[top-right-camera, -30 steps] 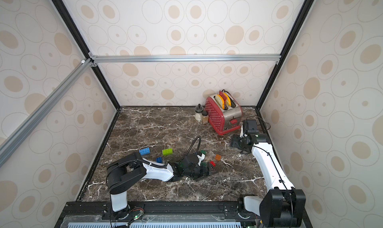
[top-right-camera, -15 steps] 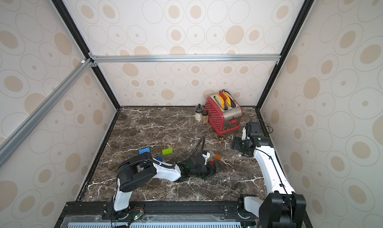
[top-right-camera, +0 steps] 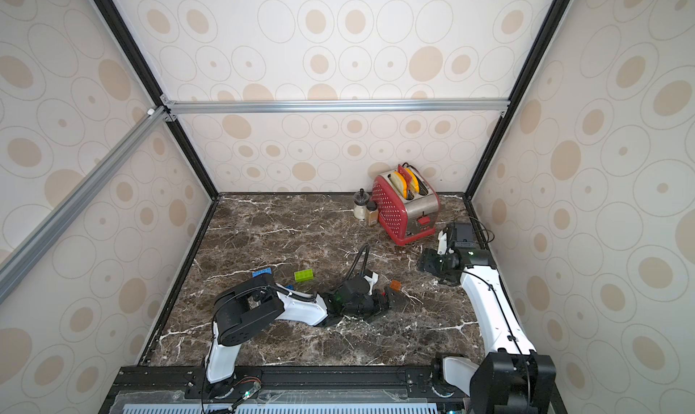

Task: Assemble the letter f with lego
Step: Adjust the lego brick at the center of the board, then assemble the lego brick with the lego brick.

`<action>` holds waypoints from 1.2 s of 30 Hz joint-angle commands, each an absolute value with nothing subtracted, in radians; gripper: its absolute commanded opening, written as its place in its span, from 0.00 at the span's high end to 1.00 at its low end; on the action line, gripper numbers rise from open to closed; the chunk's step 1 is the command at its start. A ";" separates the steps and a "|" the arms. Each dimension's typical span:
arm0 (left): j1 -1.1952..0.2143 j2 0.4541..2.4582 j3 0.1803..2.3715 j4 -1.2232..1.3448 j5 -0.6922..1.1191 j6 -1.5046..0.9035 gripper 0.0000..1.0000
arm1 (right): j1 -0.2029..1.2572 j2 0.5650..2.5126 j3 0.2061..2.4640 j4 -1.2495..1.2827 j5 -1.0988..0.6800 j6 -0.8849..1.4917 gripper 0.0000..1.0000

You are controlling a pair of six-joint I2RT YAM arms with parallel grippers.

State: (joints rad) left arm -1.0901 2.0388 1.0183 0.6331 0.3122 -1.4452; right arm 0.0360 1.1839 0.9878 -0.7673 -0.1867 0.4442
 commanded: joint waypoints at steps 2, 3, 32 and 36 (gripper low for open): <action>-1.073 2.062 1.020 0.602 0.299 -1.398 0.01 | 0.031 1.177 0.970 -0.762 -0.209 0.428 0.28; -1.070 2.059 1.020 0.597 0.298 -1.391 0.01 | 0.031 1.180 0.970 -0.762 -0.211 0.428 0.28; -0.941 1.339 0.886 -0.140 0.145 -0.867 0.01 | 0.279 1.219 0.999 -0.798 -0.145 0.476 0.29; -0.926 1.278 0.891 -0.360 -0.082 -0.733 0.01 | 0.412 1.267 0.979 -0.772 -0.100 0.544 0.29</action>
